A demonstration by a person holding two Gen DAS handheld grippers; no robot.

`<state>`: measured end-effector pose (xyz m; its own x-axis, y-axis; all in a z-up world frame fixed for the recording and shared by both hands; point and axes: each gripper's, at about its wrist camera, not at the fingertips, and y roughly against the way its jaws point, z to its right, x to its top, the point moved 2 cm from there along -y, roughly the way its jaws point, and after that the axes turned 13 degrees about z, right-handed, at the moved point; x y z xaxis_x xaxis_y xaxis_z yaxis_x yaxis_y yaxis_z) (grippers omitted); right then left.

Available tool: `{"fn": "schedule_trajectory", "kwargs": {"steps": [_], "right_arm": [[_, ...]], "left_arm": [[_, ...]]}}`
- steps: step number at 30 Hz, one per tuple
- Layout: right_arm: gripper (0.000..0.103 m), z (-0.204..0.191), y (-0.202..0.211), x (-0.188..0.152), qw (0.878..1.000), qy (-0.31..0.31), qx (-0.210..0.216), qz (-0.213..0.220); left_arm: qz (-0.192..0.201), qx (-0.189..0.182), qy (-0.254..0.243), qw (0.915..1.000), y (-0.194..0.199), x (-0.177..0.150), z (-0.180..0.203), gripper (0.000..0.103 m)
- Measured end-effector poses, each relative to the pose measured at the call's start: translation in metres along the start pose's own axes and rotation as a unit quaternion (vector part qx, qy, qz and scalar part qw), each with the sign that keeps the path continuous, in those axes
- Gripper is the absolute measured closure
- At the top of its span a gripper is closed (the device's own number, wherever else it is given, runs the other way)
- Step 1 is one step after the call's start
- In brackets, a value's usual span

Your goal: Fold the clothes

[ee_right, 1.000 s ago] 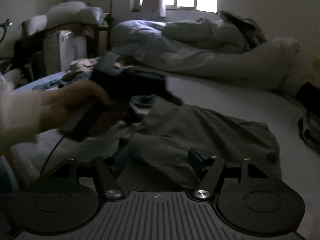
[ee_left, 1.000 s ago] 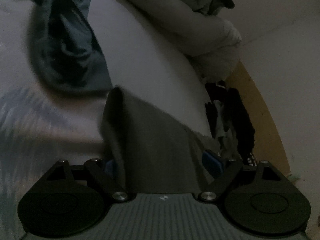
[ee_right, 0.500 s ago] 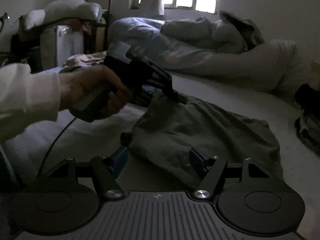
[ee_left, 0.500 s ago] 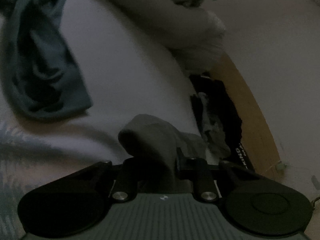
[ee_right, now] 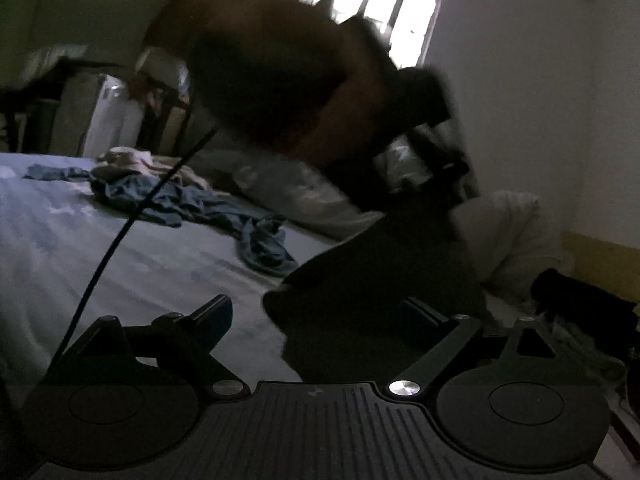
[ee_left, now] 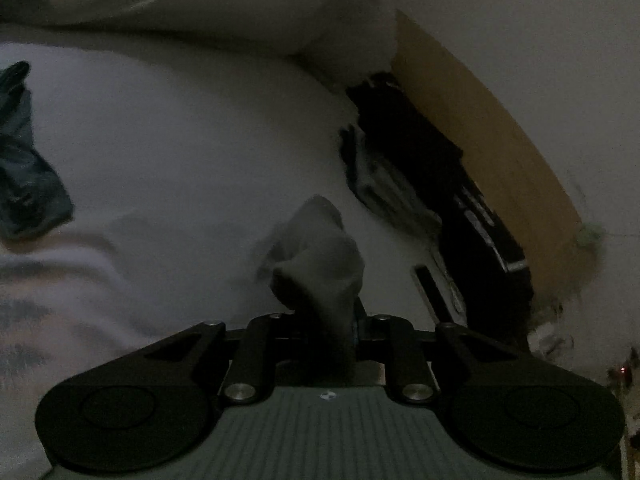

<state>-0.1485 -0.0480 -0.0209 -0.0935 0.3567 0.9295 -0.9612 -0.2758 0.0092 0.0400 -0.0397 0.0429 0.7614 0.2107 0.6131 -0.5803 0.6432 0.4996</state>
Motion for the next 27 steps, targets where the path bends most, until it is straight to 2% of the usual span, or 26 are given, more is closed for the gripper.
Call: {"fn": "schedule_trajectory", "kwargs": {"steps": [2,6,9,13,18,21,22,23,26,27], "right_arm": [[0.010,0.004,0.003,0.006,1.000,-0.001,-0.022,0.010],[0.008,0.026,0.014,0.017,0.997,-0.029,-0.072,0.010],[0.008,0.046,0.017,0.021,0.991,-0.072,-0.116,-0.008],[0.008,0.069,0.017,0.022,0.978,-0.136,-0.152,-0.035],[0.008,0.089,0.011,0.017,0.965,-0.158,-0.200,-0.052],[0.009,0.101,0.007,0.017,0.963,-0.162,-0.210,-0.056],[0.017,0.103,0.006,0.019,0.964,-0.161,-0.204,-0.055],[0.036,0.107,0.005,0.020,0.965,-0.163,-0.197,-0.053],[0.068,0.128,0.012,0.024,0.967,-0.193,-0.157,-0.051],[0.075,0.136,0.018,0.026,0.968,-0.199,-0.143,-0.049]], "left_arm": [[-0.020,0.002,0.009,0.9998,0.002,-0.005,0.022,0.083],[-0.021,0.009,-0.003,0.9997,0.010,-0.012,0.060,0.084],[-0.007,0.009,0.018,0.9998,0.009,-0.019,0.082,0.084],[0.017,0.005,0.041,0.9990,0.008,-0.027,0.104,0.085],[0.051,0.002,0.097,0.9939,0.009,-0.029,0.111,0.085],[0.067,-0.001,0.125,0.9899,0.017,-0.027,0.110,0.085],[0.072,-0.003,0.135,0.9883,0.020,-0.026,0.110,0.085],[0.077,-0.004,0.140,0.9871,0.023,-0.022,0.109,0.085],[0.104,-0.004,0.156,0.9823,0.043,-0.013,0.102,0.085],[0.112,-0.006,0.161,0.9806,0.046,-0.010,0.102,0.085]]}}
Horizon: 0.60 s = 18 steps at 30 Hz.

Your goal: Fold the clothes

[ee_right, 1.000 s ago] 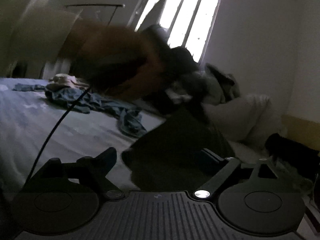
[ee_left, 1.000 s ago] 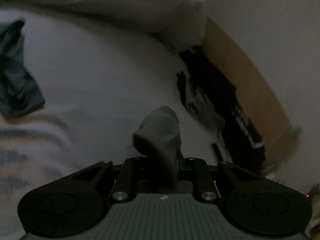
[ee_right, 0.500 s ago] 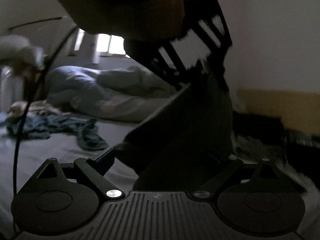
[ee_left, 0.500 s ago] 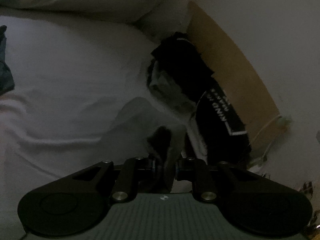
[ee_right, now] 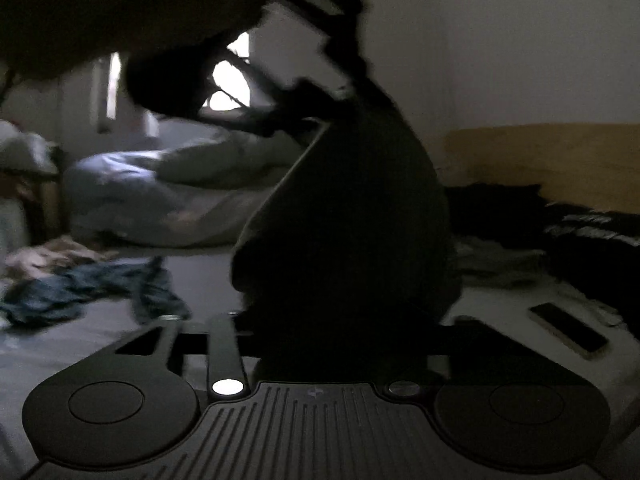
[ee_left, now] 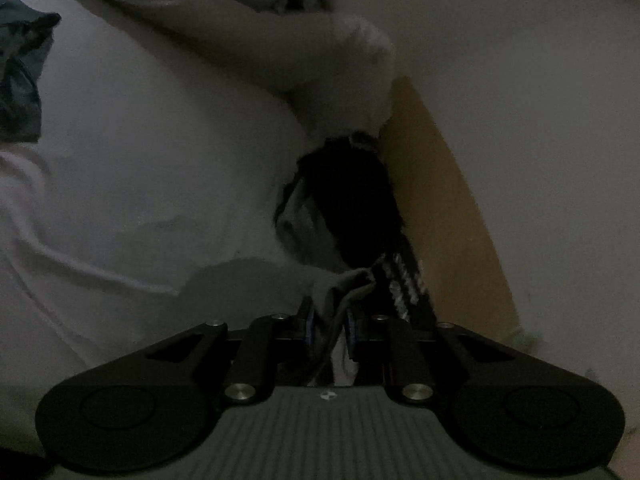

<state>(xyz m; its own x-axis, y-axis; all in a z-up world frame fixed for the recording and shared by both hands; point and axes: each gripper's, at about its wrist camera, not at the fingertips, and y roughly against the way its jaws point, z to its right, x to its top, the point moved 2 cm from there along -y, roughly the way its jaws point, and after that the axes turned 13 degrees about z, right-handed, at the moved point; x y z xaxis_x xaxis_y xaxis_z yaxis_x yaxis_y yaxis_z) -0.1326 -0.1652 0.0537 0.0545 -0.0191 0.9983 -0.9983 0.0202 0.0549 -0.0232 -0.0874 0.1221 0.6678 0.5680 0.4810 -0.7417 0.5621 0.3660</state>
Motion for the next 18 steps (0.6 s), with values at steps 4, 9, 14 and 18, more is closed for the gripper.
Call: {"fn": "schedule_trajectory", "kwargs": {"steps": [4,9,14,18], "right_arm": [[0.084,0.040,0.019,0.022,0.999,-0.011,0.036,-0.018],[0.091,0.071,0.033,0.046,0.995,-0.006,0.089,-0.050],[0.091,0.068,0.036,0.052,0.988,0.028,0.135,-0.067],[0.091,0.059,0.036,0.051,0.984,0.038,0.153,-0.078]], "left_arm": [[0.038,-0.040,0.026,0.9981,0.018,0.013,0.002,0.097],[0.058,-0.059,0.004,0.9965,0.036,0.021,0.010,0.097],[-0.051,0.018,-0.004,0.9985,0.013,-0.009,-0.044,0.073],[-0.066,0.002,-0.038,0.9971,0.016,-0.021,-0.052,0.045]]}}
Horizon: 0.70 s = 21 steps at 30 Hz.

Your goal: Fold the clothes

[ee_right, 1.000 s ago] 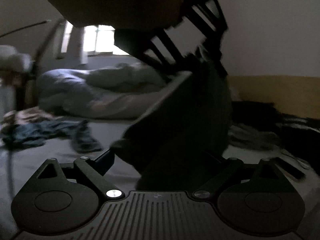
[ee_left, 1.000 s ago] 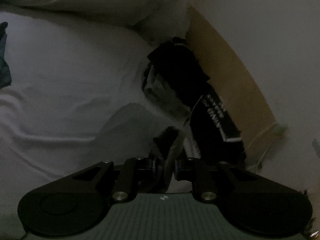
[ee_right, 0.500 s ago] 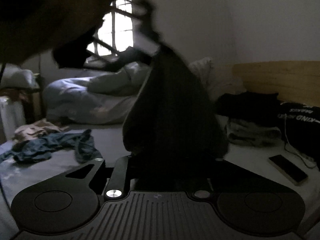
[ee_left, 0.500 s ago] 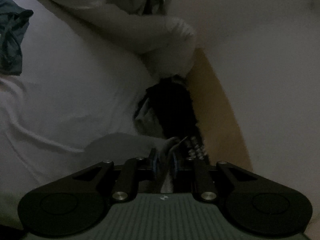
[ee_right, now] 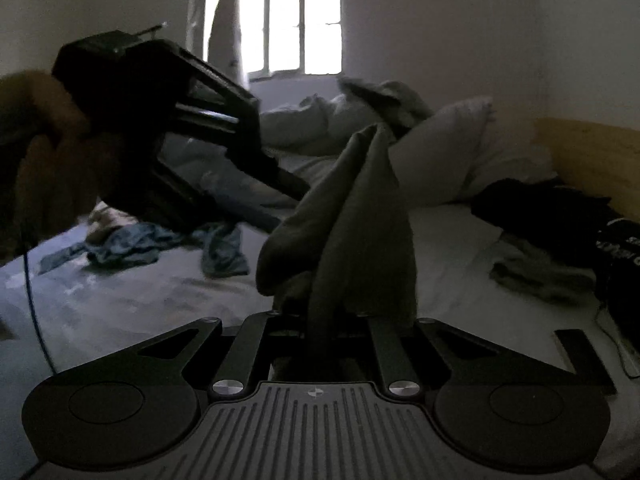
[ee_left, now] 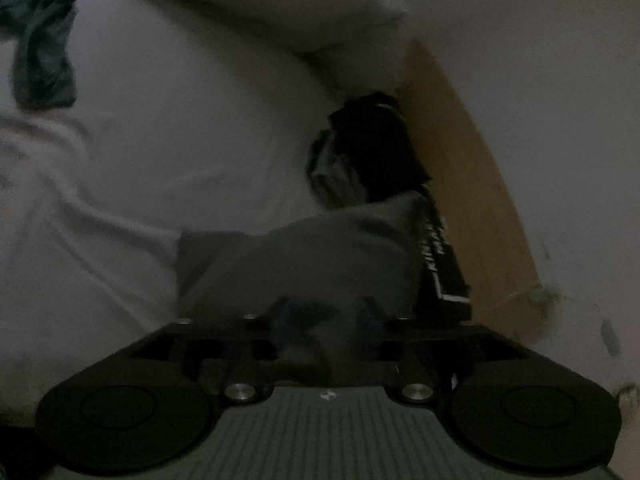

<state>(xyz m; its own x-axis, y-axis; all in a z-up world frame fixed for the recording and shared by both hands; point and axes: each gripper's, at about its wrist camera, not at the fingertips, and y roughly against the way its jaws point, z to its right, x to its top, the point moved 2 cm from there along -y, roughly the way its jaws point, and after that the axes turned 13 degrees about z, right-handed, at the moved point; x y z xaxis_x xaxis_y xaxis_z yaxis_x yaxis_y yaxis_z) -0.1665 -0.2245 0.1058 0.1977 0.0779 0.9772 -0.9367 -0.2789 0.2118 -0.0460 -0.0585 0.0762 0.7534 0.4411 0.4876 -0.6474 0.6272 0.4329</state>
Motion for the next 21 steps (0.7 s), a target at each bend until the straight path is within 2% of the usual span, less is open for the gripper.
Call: {"fn": "schedule_trajectory", "kwargs": {"steps": [2,4,7,13,15,17,18,19,21], "right_arm": [[0.091,-0.004,-0.001,0.001,1.000,0.008,0.010,-0.001],[0.091,-0.008,-0.004,0.001,1.000,0.011,0.017,-0.004],[0.091,-0.013,-0.004,0.005,1.000,0.012,0.025,-0.006],[0.091,-0.015,-0.002,0.005,0.999,0.020,0.033,-0.011],[0.091,-0.016,0.000,0.006,0.999,0.027,0.037,-0.014],[0.091,-0.016,-0.001,0.007,0.998,0.033,0.041,-0.019],[0.091,-0.016,-0.001,0.007,0.998,0.036,0.043,-0.021],[0.091,-0.016,-0.001,0.007,0.998,0.039,0.045,-0.024],[0.091,-0.014,-0.002,0.010,0.998,0.038,0.048,-0.028]], "left_arm": [[0.005,-0.032,-0.025,0.9992,0.006,0.003,0.010,0.021],[0.008,-0.050,-0.060,0.9969,0.008,0.006,0.022,0.012],[0.002,-0.019,-0.119,0.9927,0.001,0.008,0.035,0.012],[-0.025,0.037,-0.157,0.9866,-0.032,0.007,0.038,0.015],[-0.043,0.051,-0.167,0.9837,-0.050,0.007,0.036,0.023],[-0.061,0.065,-0.175,0.9805,-0.049,0.003,0.042,0.047],[-0.065,0.069,-0.182,0.9787,-0.051,0.002,0.042,0.054],[-0.070,0.074,-0.189,0.9768,-0.052,0.000,0.042,0.074],[-0.068,0.058,-0.171,0.9813,-0.049,0.002,0.039,0.078]]}}
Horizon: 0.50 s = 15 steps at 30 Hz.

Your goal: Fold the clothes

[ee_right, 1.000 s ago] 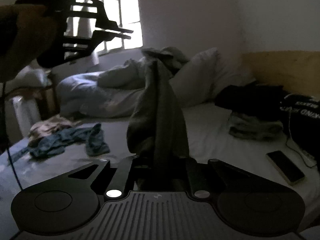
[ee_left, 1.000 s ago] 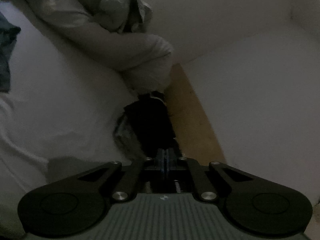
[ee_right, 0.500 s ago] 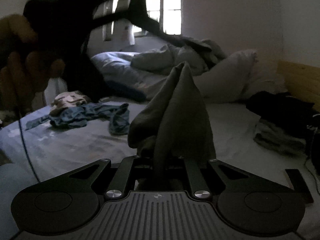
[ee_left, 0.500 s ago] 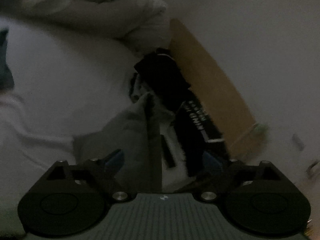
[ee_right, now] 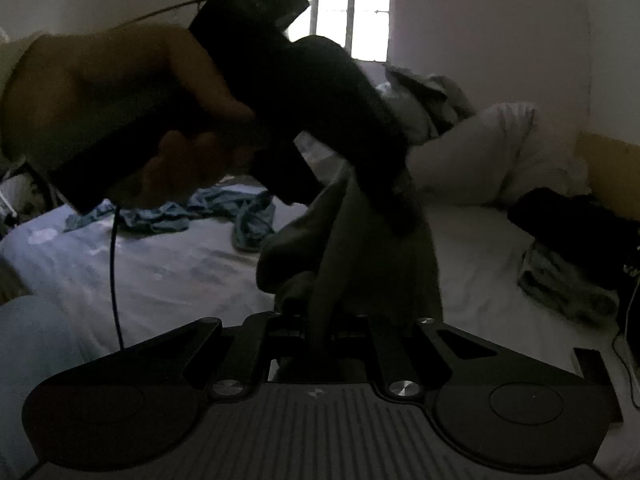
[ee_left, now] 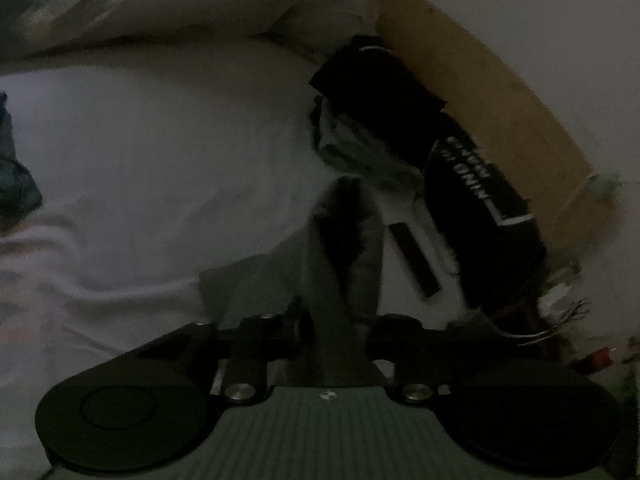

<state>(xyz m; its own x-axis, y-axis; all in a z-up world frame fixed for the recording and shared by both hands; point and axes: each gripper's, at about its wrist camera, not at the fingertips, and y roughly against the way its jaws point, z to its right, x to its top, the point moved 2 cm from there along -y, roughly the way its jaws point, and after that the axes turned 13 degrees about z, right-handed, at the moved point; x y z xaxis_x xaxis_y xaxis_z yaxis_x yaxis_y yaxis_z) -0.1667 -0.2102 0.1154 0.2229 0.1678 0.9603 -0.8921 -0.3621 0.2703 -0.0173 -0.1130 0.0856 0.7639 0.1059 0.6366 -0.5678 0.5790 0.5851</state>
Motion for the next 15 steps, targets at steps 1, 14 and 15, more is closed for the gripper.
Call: {"fn": "schedule_trajectory", "kwargs": {"steps": [1,14,15], "right_arm": [[0.091,0.002,0.000,0.002,1.000,0.000,0.001,-0.002],[0.091,0.050,-0.002,0.092,0.996,0.044,0.045,0.057],[0.091,0.058,-0.003,0.103,0.996,0.043,0.050,0.066]], "left_arm": [[0.005,-0.005,0.010,0.9999,0.001,0.001,-0.002,0.080],[0.190,-0.075,0.212,0.9556,0.054,0.039,-0.008,0.081],[0.206,-0.079,0.221,0.9499,0.056,0.046,-0.003,0.081]]}}
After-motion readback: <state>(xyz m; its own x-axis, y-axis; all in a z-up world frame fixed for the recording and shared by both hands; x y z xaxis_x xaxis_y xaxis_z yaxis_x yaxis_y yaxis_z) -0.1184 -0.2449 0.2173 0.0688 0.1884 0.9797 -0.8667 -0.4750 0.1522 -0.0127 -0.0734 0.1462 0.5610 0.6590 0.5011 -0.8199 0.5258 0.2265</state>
